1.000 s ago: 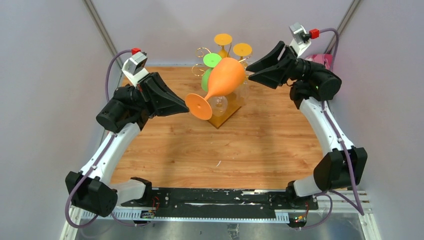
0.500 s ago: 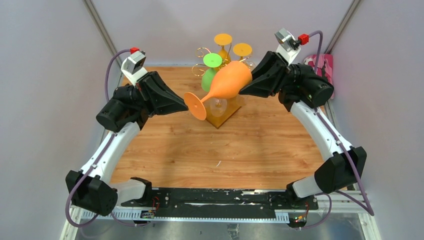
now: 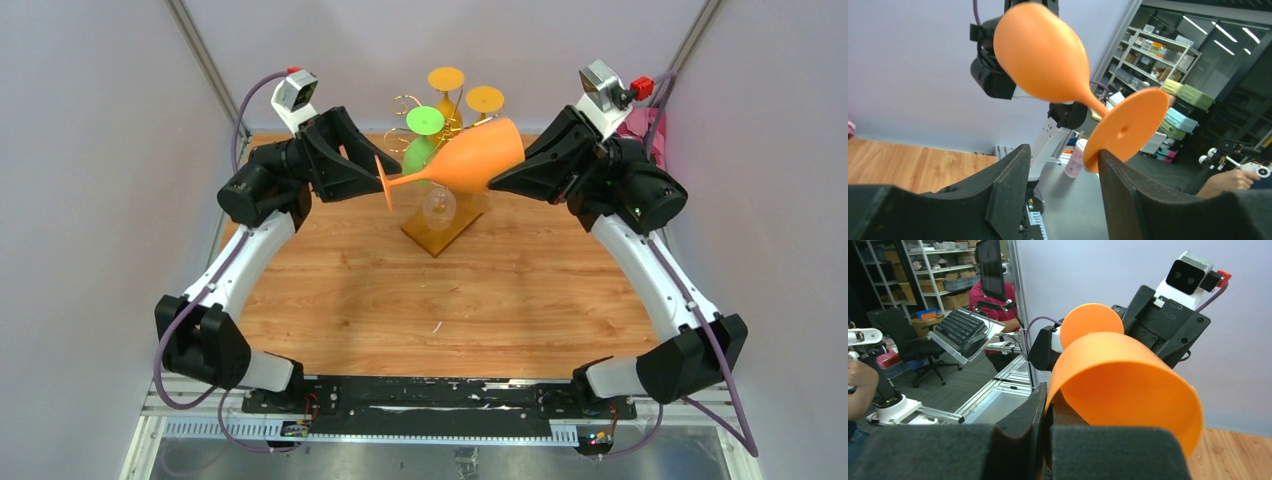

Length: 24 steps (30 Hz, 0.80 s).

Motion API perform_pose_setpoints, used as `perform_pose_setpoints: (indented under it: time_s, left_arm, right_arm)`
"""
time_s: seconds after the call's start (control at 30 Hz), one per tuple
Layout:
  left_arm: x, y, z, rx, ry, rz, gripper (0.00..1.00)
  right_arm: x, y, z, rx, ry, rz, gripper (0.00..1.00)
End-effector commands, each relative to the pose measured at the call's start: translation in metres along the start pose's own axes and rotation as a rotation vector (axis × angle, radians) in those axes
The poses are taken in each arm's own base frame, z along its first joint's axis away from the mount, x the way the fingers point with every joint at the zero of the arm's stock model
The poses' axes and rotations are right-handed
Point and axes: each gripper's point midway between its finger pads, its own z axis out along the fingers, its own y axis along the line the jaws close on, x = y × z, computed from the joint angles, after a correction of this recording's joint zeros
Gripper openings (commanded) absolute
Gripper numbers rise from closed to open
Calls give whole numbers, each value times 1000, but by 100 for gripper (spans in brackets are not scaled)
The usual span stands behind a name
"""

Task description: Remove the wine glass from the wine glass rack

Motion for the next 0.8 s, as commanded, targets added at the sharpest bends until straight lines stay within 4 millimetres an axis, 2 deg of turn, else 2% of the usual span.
perform_pose_setpoints:
  time_s: [0.0,0.13,0.17,0.2,0.23,0.3,0.4,0.5,0.57,0.67,0.77]
  left_arm:
    - [-16,-19,9,59,12,109,61]
    - [-37,-14,2,23,-25,95,64]
    - [-42,-12,-1,8,-37,94,64]
    - [-47,-9,-3,-11,-47,97,64]
    - [-51,-4,-6,-41,-59,98,64]
    - [-63,20,-12,-144,-98,76,61]
    - [-71,84,-32,-450,-145,59,54]
    - [-83,140,-81,-921,-172,133,47]
    - [-83,163,-121,-1220,-167,124,42]
    - [-77,177,-175,-1559,-159,93,34]
    - [-67,180,-217,-1804,-142,93,31]
  right_arm:
    - [-3,20,-6,27,14,-102,0]
    - [-15,21,-18,183,37,-163,0]
    - [-17,18,-22,246,48,-179,0]
    - [-12,8,-29,340,67,-124,0]
    - [-14,6,-33,416,89,-174,0]
    - [-22,-3,-49,629,117,-239,0]
    - [-47,-22,-80,942,121,-272,0]
    - [-60,-44,-115,1183,138,-277,0]
    - [-64,-59,-144,1348,152,-275,0]
    - [-58,-87,-186,1550,219,-246,0]
    - [-36,-120,-223,1683,320,-160,0]
